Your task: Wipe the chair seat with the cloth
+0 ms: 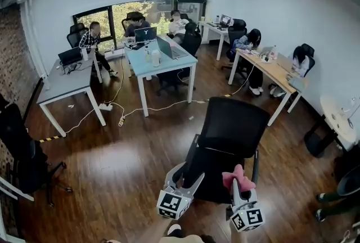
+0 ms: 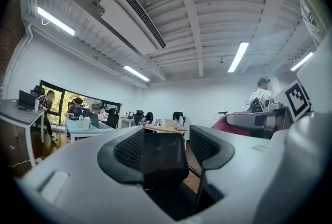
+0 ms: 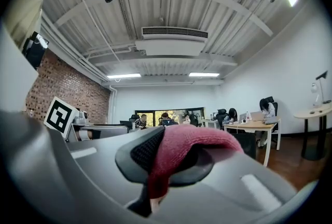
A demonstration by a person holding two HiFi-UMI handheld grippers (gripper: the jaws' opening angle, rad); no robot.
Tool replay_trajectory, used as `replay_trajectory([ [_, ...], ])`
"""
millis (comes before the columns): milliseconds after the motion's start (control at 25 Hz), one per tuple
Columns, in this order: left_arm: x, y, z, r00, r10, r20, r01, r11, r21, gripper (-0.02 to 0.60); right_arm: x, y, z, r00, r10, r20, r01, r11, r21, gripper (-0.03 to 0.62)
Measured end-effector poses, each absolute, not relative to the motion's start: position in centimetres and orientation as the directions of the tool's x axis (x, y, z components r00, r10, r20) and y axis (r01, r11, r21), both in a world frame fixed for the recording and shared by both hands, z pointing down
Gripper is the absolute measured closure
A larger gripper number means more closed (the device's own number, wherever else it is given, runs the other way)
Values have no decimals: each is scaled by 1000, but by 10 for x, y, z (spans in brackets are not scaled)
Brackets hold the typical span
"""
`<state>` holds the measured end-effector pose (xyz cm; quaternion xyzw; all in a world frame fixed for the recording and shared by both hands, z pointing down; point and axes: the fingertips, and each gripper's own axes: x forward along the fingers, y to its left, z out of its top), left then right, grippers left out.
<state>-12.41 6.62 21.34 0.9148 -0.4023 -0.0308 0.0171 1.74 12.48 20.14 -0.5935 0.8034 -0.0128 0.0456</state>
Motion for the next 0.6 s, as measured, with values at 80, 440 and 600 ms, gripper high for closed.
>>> replay_trajectory([
  [80, -124, 40, 216, 677, -735, -49, -732, -678, 58, 328, 13, 101, 203, -292, -955, -50, -953, 295, -72, 577],
  [440, -103, -62, 235, 684, -728, -36, -725, -684, 80, 328, 42, 2, 229, -272, -962, -8, -957, 271, -99, 577],
  [600, -87, -104, 260, 666, -746, -18, -743, -665, 77, 328, 62, -45, 266, -302, -953, 22, -946, 296, -131, 579],
])
